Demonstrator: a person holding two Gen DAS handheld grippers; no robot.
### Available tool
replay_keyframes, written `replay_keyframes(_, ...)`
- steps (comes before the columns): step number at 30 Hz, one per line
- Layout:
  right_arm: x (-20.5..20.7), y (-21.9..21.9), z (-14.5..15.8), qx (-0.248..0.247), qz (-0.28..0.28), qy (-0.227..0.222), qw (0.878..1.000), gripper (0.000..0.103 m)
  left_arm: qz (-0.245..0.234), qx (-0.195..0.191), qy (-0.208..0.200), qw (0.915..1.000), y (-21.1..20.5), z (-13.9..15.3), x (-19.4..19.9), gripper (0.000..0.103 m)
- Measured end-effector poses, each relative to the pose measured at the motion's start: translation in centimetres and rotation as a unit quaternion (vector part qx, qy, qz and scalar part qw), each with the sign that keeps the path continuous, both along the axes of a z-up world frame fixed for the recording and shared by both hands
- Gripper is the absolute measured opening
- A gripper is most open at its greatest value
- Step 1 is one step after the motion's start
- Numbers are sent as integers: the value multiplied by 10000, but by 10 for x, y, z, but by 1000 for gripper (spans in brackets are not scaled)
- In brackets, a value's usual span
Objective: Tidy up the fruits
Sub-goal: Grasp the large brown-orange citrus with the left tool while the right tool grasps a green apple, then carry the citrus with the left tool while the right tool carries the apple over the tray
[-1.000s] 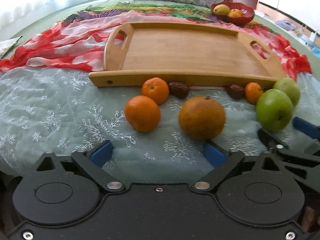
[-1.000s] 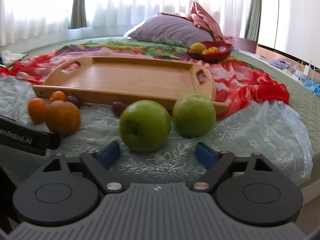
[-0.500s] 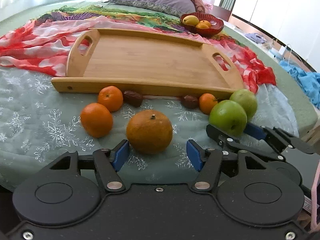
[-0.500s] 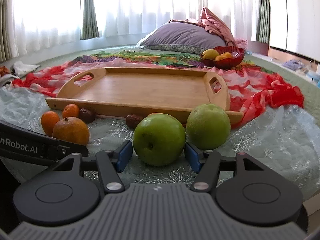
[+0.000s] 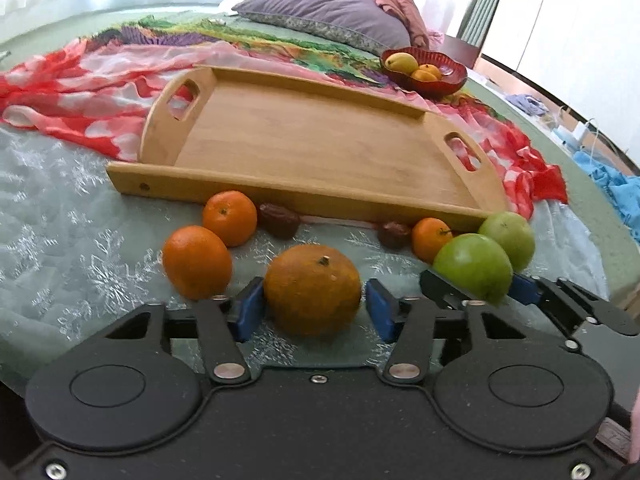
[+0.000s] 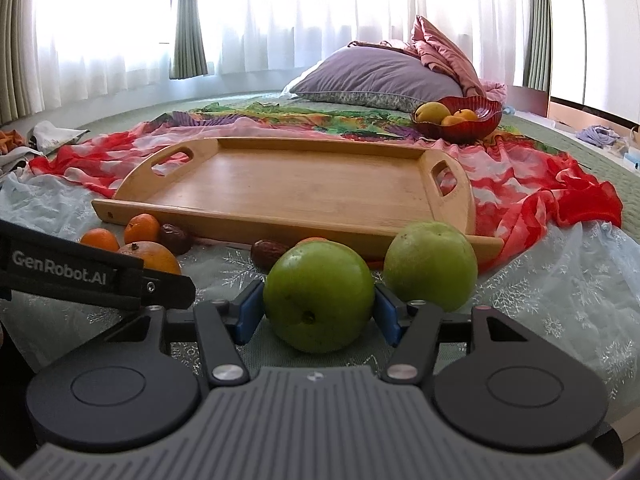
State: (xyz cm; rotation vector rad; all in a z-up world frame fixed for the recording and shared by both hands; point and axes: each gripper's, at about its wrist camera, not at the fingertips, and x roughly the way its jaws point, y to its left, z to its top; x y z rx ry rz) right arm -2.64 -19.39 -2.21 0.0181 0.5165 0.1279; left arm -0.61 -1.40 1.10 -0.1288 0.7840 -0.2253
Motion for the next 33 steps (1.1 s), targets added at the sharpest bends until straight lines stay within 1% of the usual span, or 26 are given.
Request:
replay_keyframes(2, 0, -1, 0, 13, -19, 1, 10000, 60, 9, -10, -23, 10000, 0, 0, 0, 48)
replay_keyframes(5, -2, -2, 1, 83, -69, -3, 9999, 60, 14, 50, -113, 9999, -2, 2, -2, 48)
replay_keyframes(13, -6, -10, 9, 414, -210, -27, 9989, 59, -31, 339, -634, 9974, -9, 16, -10, 48)
replay_keyframes(18, -6, -13, 19, 385, -285, -132, 9988, 59, 6, 325, -778, 9964, -8, 27, -4, 48)
replay_keyframes(22, 0, -15, 31, 379, -293, -162, 9987, 59, 74, 382, -909, 9951, -7, 39, 8, 48)
replay_keyframes(25, 12, -17, 41, 402, -289, -133, 9987, 59, 131, 399, -923, 9948, -5, 45, 23, 48)
replay_keyframes(28, 27, -20, 50, 455, -352, -64, 9983, 59, 201, 458, -924, 9945, -4, 47, 40, 48)
replay_keyframes(33, 56, -20, 58, 284, -411, -22, 9987, 59, 360, 520, -835, 9945, 0, 45, 69, 48)
